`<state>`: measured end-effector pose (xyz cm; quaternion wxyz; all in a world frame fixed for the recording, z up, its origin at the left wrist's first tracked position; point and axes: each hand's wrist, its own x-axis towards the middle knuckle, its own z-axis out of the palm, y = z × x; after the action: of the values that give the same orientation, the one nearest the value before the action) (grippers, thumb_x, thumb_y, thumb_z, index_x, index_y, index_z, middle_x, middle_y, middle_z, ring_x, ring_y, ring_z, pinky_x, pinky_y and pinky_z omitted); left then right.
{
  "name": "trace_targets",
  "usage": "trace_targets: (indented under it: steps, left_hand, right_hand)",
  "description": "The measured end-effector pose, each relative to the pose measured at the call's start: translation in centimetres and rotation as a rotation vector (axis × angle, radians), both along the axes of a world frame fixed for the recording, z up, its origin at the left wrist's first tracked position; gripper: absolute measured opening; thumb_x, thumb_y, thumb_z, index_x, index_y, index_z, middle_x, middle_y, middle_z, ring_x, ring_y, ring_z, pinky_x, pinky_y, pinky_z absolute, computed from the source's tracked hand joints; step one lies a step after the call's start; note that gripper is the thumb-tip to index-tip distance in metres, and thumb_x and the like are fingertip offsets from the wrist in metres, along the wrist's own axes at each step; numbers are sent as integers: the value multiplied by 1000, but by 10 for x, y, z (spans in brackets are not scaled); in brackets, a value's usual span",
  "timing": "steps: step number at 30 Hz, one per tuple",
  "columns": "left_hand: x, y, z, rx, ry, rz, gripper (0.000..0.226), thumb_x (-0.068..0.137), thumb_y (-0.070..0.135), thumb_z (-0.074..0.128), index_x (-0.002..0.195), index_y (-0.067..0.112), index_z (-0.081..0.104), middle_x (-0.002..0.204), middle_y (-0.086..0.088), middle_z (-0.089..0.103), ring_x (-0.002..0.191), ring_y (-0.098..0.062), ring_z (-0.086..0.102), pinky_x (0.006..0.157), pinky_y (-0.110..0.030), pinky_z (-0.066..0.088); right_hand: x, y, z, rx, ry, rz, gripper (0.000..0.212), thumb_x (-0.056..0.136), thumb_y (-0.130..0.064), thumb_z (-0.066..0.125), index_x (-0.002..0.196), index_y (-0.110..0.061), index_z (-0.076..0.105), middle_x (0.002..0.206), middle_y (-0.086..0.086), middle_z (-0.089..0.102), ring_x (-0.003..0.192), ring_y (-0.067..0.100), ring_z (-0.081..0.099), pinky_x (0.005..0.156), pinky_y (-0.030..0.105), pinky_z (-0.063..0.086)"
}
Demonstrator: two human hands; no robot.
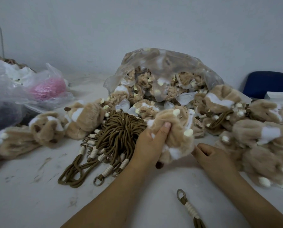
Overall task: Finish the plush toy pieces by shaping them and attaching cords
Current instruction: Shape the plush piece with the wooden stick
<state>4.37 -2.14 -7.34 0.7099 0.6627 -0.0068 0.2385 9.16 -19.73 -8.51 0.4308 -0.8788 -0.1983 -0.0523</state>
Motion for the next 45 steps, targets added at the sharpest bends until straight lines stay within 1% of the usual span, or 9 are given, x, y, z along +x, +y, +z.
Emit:
trace_targets:
  steps: [5, 10, 15, 20, 25, 29, 35, 38, 45]
  left_hand:
    - [3, 6, 0, -49, -31, 58, 22, 85, 51, 59, 86, 38, 77, 95, 6, 77, 91, -8, 72, 72, -18, 54]
    - [1, 10, 3, -79, -17, 70, 27, 85, 48, 54, 77, 38, 78, 87, 6, 77, 85, -7, 72, 69, -18, 55]
    - [0, 13, 4, -100, 7, 147, 56, 82, 48, 54, 74, -7, 61, 69, -13, 57, 67, -21, 55, 63, -34, 47]
    - [-1, 12, 1, 17, 25, 167, 50, 86, 43, 50, 54, 6, 42, 55, -9, 42, 54, -19, 40, 53, -30, 37]
    - [2, 1, -2, 45, 88, 68, 41, 89, 47, 51, 67, 18, 70, 63, 1, 69, 62, -11, 67, 57, -27, 55]
    - [4, 1, -2, 92, 112, 83, 29, 99, 31, 56, 74, 27, 71, 67, 15, 72, 66, 3, 68, 58, -14, 51]
    - [-2, 8, 0, -54, 104, 150, 28, 92, 36, 67, 68, 28, 77, 73, 1, 76, 71, -10, 73, 58, -20, 56]
    - [-2, 11, 4, -127, 101, 163, 30, 94, 35, 64, 67, 33, 78, 72, 0, 76, 68, -10, 73, 55, -20, 54]
    - [-4, 8, 6, -174, 146, 34, 31, 83, 42, 63, 70, 17, 77, 78, -11, 76, 74, -21, 73, 62, -28, 58]
  right_hand:
    - [2, -8, 4, -29, -15, -24, 58, 73, -69, 51, 53, -18, 30, 46, -8, 28, 43, 6, 27, 44, 20, 28]
    - [-1, -10, 10, -33, -6, -14, 59, 63, -75, 49, 53, -19, 30, 48, -6, 29, 44, 6, 28, 48, 27, 25]
    - [-2, -12, 10, -46, 8, -2, 58, 66, -71, 53, 54, -18, 32, 50, -5, 29, 45, 6, 29, 52, 29, 26]
    - [-3, -8, 10, -54, 3, -7, 64, 60, -76, 49, 54, -15, 32, 49, -6, 28, 46, 7, 27, 45, 22, 22]
    - [-5, -3, 4, -27, 3, -22, 51, 79, -57, 55, 52, -20, 32, 46, -8, 27, 43, 5, 26, 45, 22, 20]
    - [-6, 1, 5, -49, 15, -32, 58, 61, -76, 41, 54, -20, 29, 48, -6, 26, 44, 6, 26, 49, 29, 19]
    - [-6, -2, 8, -75, 9, -36, 63, 60, -79, 43, 54, -19, 25, 48, -6, 23, 43, 7, 24, 44, 22, 20]
    - [-3, -10, 10, -77, 18, -50, 63, 62, -78, 47, 55, -18, 27, 50, -4, 26, 45, 8, 27, 51, 29, 25]
    - [-2, -10, 9, -51, 36, 10, 63, 62, -76, 49, 56, -16, 30, 52, -2, 27, 46, 9, 27, 44, 21, 23]
